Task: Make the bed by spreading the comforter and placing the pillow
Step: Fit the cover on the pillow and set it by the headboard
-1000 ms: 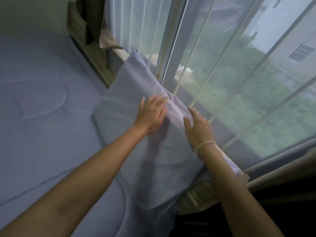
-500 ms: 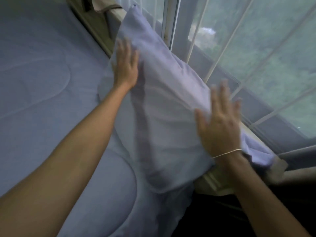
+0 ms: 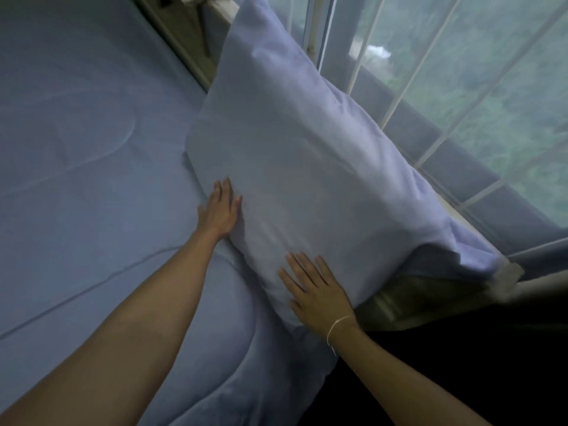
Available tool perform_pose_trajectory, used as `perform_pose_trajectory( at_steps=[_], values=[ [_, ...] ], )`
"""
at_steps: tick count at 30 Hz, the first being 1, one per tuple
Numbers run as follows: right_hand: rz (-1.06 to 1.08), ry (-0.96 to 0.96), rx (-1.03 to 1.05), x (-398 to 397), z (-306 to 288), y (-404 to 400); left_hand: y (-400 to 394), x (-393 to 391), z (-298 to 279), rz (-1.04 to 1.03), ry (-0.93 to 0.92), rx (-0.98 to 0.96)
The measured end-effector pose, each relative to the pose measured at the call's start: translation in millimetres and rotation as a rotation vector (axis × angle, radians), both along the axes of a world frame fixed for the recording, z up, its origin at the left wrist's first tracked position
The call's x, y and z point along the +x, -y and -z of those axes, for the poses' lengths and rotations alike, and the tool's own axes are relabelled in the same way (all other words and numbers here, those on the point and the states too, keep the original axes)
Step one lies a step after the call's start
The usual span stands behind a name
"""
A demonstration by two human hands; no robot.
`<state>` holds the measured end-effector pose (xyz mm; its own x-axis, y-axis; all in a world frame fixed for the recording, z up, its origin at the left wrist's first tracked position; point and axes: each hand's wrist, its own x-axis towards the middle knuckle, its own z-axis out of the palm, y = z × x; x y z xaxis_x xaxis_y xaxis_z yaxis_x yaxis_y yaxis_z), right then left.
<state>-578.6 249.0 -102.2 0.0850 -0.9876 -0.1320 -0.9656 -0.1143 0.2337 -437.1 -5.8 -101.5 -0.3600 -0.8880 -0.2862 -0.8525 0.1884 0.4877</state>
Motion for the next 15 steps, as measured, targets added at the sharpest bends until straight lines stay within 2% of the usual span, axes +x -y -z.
perform_pose_trajectory(
  at_steps=[8, 11, 15],
  values=[
    [0.258, 0.092, 0.188, 31.2, -36.8, -49.8, -57.7, 54.5, -33.1, 0.022, 0.046, 0.042],
    [0.342, 0.123, 0.073, 42.3, -73.9, -39.7, -82.8, 78.7, -64.0, 0.056, 0.02, -0.009],
    [0.473, 0.106, -0.194, 50.3, -140.5, -19.0, -102.5, 114.5, -110.7, 0.175, 0.002, -0.157]
  ],
)
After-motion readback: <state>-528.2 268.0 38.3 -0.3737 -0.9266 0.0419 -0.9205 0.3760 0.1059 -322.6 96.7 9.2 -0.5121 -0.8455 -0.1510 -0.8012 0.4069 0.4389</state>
